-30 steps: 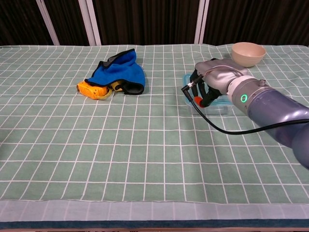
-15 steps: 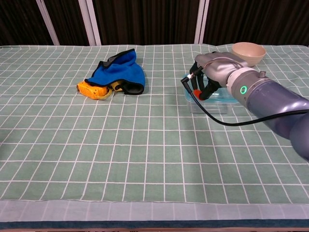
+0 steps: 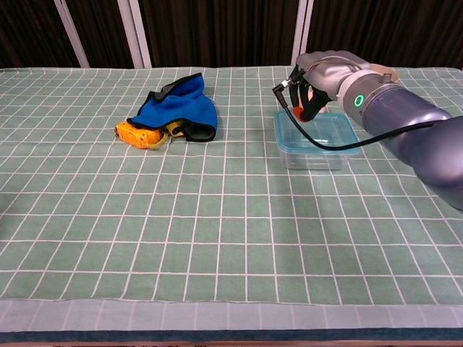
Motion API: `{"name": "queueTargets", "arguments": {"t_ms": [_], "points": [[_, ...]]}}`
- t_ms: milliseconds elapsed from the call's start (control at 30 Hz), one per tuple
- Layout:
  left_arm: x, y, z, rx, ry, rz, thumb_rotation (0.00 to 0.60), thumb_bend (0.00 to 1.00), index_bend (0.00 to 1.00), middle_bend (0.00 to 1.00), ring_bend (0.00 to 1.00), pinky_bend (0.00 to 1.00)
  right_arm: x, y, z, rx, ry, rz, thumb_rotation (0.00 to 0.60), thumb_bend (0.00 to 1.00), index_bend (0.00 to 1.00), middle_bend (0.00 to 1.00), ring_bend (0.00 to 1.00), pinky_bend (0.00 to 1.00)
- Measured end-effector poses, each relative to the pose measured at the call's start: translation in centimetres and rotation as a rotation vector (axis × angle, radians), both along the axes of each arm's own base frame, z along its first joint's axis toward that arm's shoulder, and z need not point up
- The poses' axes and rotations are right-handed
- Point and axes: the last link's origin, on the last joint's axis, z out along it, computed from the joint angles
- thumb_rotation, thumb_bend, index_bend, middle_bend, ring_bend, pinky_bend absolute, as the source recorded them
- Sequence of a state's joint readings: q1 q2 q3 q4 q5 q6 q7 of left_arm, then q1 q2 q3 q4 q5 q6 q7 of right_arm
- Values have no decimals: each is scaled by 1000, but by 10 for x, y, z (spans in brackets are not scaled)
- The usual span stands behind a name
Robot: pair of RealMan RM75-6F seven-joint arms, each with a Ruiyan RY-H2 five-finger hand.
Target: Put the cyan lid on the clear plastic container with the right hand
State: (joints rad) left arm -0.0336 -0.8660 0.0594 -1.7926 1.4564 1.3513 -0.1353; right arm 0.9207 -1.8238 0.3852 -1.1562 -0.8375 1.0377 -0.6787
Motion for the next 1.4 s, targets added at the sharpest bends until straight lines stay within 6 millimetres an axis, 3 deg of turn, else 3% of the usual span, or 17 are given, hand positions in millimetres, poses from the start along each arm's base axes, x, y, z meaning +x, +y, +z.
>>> {"name": "queueTargets", "arguments": {"t_ms": [733,1400], "points": [[-1,0,2,3,-5,9,600,519,146,0,0,0,5,-20,-27,26,-6,-10,600,480,695,565,248,0],[-2,-1,2,4,-4,19,600,519,147,0,0,0,6,-30,-27,14,9,-15,600,479,695,565,248,0]]}}
